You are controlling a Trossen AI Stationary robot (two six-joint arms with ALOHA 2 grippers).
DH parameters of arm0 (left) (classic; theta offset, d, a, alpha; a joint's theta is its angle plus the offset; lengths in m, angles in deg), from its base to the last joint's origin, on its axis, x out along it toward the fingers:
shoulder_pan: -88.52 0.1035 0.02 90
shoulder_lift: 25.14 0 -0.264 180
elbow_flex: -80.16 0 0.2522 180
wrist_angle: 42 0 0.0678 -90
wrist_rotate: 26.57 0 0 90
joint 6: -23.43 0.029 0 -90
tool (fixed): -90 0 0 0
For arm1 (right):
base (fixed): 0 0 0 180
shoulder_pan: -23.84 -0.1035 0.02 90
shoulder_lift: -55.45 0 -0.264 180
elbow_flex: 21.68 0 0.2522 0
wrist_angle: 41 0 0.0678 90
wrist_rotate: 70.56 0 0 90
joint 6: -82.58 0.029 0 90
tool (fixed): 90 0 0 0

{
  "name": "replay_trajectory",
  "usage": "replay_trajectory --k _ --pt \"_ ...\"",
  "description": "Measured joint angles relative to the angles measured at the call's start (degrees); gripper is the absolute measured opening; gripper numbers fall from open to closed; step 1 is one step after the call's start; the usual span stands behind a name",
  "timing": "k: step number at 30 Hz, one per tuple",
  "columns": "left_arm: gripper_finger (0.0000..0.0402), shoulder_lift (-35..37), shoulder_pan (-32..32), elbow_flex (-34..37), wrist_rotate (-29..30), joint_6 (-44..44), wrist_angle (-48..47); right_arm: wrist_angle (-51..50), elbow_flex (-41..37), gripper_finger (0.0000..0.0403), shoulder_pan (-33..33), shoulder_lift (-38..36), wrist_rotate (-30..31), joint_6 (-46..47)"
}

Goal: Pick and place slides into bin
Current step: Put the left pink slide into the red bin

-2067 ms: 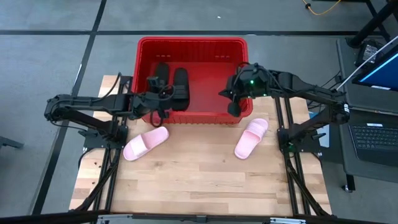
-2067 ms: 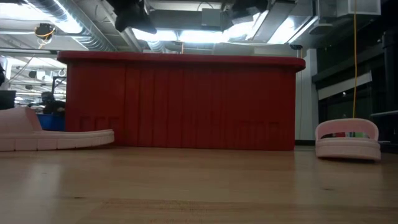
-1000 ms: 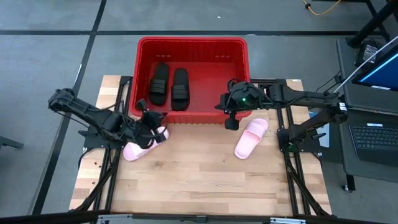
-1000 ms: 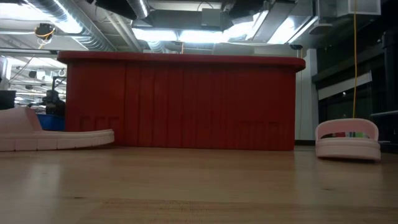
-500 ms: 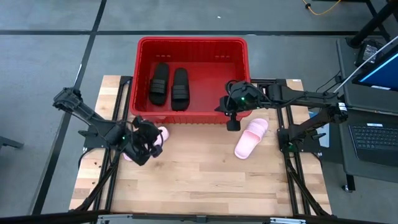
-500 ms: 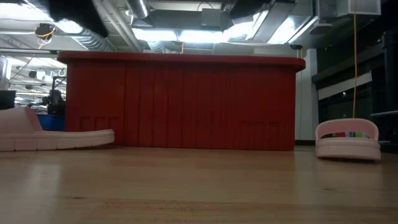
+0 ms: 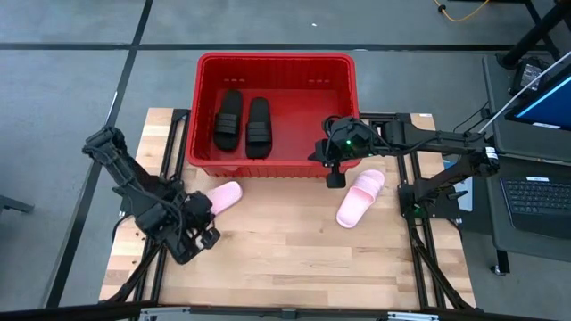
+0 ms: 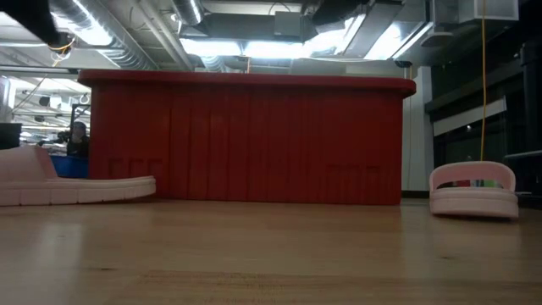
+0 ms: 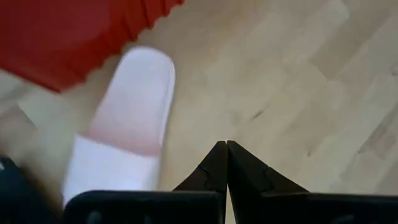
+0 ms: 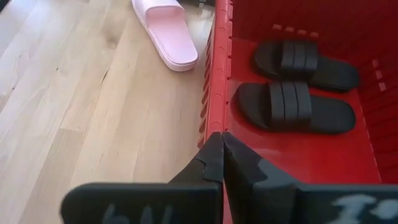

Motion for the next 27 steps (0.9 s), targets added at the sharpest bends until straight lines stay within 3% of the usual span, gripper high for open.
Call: replay_trajectory --k 8,17,27 --pt "0.0001 -4.79 -6.7 -0.02 -1.2 -23.29 -1.86 0.0 0.0 0.0006 0.0 0.0 -0.05 -0.19" --pt "0.0002 -7.51 -5.67 -0.02 -5.38 -24.92 2.06 2.47 -0.02 0.0006 -0.02 -0.02 -6.82 -2.94" --pt "0.0003 -9.64 -5.55 -0.02 -5.33 -24.91 -3.1 2.51 -0.02 0.0006 -0.02 -0.04 -7.13 -3.88"
